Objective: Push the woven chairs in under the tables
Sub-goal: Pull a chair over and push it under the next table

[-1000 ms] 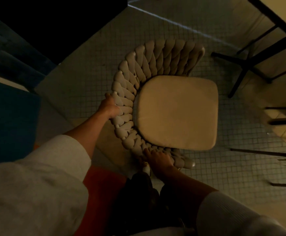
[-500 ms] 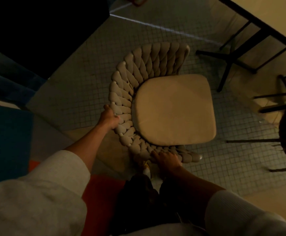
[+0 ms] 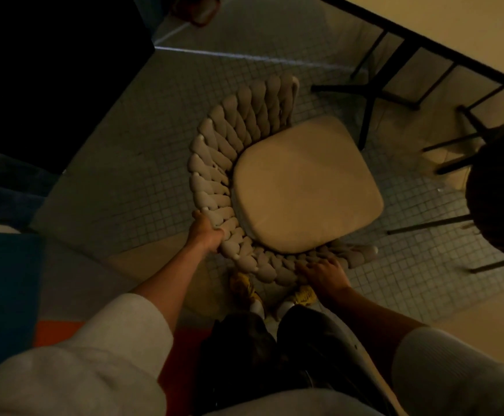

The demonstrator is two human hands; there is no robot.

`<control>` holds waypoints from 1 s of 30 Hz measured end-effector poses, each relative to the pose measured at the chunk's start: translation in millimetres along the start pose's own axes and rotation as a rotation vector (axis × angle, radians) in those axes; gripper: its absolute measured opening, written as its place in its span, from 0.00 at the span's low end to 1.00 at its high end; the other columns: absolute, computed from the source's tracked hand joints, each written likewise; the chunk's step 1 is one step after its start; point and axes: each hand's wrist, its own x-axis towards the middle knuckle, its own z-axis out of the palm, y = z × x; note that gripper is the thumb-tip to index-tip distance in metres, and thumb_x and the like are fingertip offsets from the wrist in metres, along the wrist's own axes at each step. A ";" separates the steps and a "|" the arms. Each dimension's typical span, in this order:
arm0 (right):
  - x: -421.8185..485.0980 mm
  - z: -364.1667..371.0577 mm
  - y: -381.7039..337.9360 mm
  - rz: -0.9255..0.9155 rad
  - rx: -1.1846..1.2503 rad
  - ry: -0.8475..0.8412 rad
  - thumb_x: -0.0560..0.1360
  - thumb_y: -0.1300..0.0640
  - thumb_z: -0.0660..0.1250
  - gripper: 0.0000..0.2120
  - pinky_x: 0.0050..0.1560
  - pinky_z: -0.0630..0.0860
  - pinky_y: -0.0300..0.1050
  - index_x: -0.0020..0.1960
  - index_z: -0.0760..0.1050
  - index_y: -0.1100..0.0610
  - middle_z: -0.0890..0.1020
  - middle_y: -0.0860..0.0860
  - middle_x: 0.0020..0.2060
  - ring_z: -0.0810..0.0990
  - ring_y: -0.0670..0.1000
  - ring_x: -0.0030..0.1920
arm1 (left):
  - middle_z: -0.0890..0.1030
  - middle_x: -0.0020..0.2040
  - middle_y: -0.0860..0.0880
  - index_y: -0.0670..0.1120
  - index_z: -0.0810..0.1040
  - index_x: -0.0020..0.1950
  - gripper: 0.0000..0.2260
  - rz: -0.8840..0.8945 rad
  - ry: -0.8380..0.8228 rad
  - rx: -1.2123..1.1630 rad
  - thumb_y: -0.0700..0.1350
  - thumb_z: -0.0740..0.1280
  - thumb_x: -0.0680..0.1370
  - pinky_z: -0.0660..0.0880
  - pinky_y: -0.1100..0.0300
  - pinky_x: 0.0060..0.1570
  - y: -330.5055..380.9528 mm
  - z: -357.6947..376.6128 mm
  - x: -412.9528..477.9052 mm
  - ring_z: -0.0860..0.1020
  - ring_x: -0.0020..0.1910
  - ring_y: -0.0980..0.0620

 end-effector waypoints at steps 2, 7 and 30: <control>-6.3 5.0 19.5 0.022 0.000 -0.001 0.84 0.53 0.57 0.24 0.78 0.57 0.55 0.80 0.62 0.46 0.75 0.49 0.73 0.71 0.56 0.74 | 0.71 0.72 0.41 0.47 0.60 0.71 0.27 -0.016 -0.012 -0.012 0.38 0.70 0.77 0.84 0.43 0.38 4.5 18.4 -7.6 0.76 0.65 0.36; -21.2 16.4 62.0 0.026 0.043 0.026 0.83 0.55 0.60 0.26 0.75 0.57 0.56 0.80 0.64 0.45 0.76 0.49 0.72 0.71 0.56 0.73 | 0.67 0.74 0.40 0.48 0.57 0.73 0.31 -0.127 -0.043 -0.104 0.33 0.70 0.77 0.83 0.39 0.41 11.6 59.0 -24.5 0.73 0.68 0.35; -65.4 30.6 241.3 0.221 -0.148 0.080 0.82 0.46 0.64 0.22 0.77 0.55 0.58 0.75 0.69 0.40 0.69 0.41 0.77 0.62 0.53 0.79 | 0.69 0.75 0.41 0.43 0.56 0.81 0.34 -0.167 -0.275 -0.316 0.29 0.66 0.79 0.84 0.53 0.36 40.1 221.7 -69.0 0.77 0.65 0.39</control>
